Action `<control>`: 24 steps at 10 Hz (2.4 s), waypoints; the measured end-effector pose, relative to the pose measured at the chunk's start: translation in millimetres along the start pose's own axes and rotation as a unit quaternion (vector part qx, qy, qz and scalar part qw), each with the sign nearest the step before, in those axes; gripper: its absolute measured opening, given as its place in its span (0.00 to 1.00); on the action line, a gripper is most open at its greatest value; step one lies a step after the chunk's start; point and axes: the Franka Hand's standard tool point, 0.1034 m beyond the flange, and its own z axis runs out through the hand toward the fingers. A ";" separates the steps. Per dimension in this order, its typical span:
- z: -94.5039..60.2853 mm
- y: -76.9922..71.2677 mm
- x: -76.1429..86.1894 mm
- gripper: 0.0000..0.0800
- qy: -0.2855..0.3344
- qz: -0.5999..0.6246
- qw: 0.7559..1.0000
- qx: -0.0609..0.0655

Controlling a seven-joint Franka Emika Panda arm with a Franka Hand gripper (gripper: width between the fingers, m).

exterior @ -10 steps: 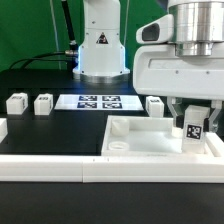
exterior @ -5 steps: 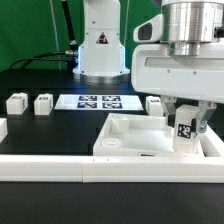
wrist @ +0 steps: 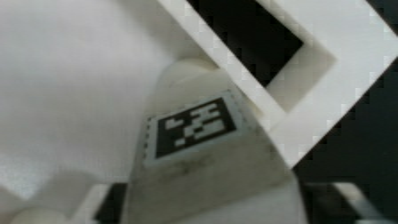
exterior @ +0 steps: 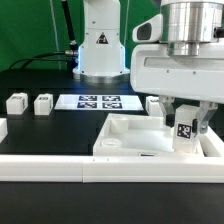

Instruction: Assemble square table

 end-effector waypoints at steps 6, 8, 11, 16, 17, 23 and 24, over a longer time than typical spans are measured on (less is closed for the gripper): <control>-50.6 -14.6 -6.0 0.81 -0.013 -0.003 1.000 0.028; -46.7 -13.6 -6.3 0.81 -0.013 -0.004 1.000 0.025; -45.7 -13.0 -6.5 0.81 -0.013 -0.004 1.000 0.025; -44.7 -12.4 -6.7 0.81 -0.013 -0.004 1.000 0.024; -45.3 -11.6 -5.8 0.81 -0.009 -0.016 0.999 0.029; -39.6 34.2 -50.8 0.81 0.000 -0.172 0.984 0.036; -39.7 33.5 -51.1 0.81 0.003 -0.216 0.976 0.035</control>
Offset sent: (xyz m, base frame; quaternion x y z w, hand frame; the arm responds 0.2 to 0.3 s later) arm -0.0193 0.0089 0.0574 0.0065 -0.0287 -0.0243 0.9993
